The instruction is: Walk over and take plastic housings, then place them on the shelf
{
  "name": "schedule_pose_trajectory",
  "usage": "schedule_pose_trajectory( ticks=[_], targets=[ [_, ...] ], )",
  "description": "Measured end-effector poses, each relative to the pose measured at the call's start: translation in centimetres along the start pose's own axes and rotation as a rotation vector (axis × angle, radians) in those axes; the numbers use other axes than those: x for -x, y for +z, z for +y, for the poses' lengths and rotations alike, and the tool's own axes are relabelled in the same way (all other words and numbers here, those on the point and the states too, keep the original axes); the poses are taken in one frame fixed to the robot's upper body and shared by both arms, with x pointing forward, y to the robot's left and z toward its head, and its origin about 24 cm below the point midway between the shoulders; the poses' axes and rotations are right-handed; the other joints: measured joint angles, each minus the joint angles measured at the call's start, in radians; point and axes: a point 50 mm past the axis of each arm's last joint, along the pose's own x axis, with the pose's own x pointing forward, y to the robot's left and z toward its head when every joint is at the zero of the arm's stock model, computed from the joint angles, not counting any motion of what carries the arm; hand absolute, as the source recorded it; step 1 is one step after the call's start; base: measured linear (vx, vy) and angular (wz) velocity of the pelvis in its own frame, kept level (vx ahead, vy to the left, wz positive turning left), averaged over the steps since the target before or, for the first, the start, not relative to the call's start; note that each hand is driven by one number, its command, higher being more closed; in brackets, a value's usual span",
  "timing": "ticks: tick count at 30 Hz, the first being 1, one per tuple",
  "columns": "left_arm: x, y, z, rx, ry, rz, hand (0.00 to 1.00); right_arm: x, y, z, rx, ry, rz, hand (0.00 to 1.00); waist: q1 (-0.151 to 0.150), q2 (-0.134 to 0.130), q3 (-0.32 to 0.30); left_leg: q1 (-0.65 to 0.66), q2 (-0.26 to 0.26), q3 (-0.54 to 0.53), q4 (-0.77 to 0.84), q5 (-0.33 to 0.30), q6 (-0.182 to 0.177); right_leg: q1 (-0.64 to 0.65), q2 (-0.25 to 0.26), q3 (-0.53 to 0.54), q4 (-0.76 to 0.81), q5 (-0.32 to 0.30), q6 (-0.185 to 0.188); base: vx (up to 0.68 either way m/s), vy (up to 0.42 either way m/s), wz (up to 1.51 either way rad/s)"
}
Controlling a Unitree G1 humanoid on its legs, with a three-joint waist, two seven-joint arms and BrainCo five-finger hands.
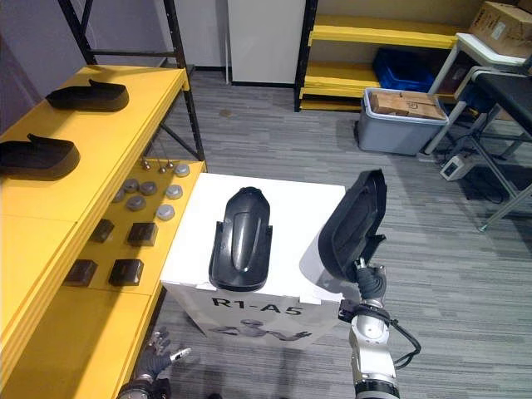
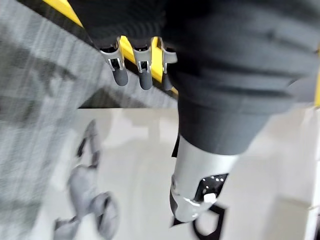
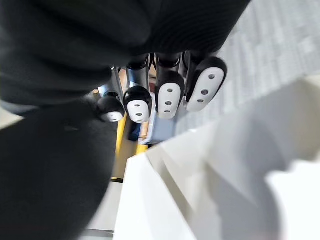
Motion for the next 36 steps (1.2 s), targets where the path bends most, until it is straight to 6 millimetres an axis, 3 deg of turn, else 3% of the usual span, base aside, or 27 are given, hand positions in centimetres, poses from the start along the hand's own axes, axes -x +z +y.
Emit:
schedule_pose_trajectory(
  ticks=[5, 9, 15, 21, 28, 36],
  targets=[
    [0.4, 3.9, -0.6, 0.089, 0.021, -0.187, 0.00, 0.3, 2.5, 0.4, -0.008, -0.002, -0.116, 1.00, 0.010, -0.001, 0.000, -0.003, -0.002, -0.006, 0.005, -0.002, 0.000, 0.010, -0.002, -0.006, -0.001, 0.000, 0.000, 0.01, 0.006, 0.03],
    [1.2, 8.3, -0.6, 0.139, 0.046, -0.398, 0.00, 0.6, 4.9, 0.5, 0.060, -0.009, -0.245, 1.00, 0.012, -0.001, 0.000, -0.003, -0.004, -0.016, 0.022, -0.012, 0.004, 0.022, -0.006, -0.015, -0.002, -0.001, 0.002, 0.00, 0.007, 0.06],
    [3.5, 14.1, -1.4, 0.180, 0.026, -0.694, 0.00, 1.1, 6.2, 1.5, 0.156, 0.021, -0.339, 1.00, 0.012, -0.001, -0.001, -0.003, -0.008, -0.024, 0.031, -0.013, 0.005, 0.030, -0.011, -0.025, -0.002, -0.002, 0.002, -0.01, 0.005, 0.04],
    [4.4, 16.6, -4.6, 0.198, -0.122, -0.801, 0.00, 1.6, 6.5, 3.3, 0.233, 0.093, -0.377, 1.00, 0.011, 0.000, -0.007, -0.002, -0.011, -0.024, 0.032, -0.013, 0.005, 0.032, -0.012, -0.025, -0.001, -0.002, 0.002, 0.00, 0.000, 0.00],
    [4.7, 17.8, -8.3, 0.199, -0.304, -0.829, 0.00, 2.5, 6.9, 5.7, 0.266, 0.194, -0.421, 1.00, 0.011, 0.001, -0.016, -0.001, -0.010, -0.023, 0.032, -0.013, 0.005, 0.033, -0.012, -0.024, -0.001, -0.002, 0.003, 0.00, 0.000, 0.00],
    [3.5, 15.9, -11.0, 0.207, -0.427, -0.671, 0.00, 3.3, 8.0, 8.1, 0.279, 0.283, -0.492, 1.00, 0.009, 0.005, -0.033, 0.001, -0.010, -0.019, 0.032, -0.013, 0.005, 0.032, -0.012, -0.019, 0.000, 0.000, 0.004, 0.00, 0.000, 0.00]
  ],
)
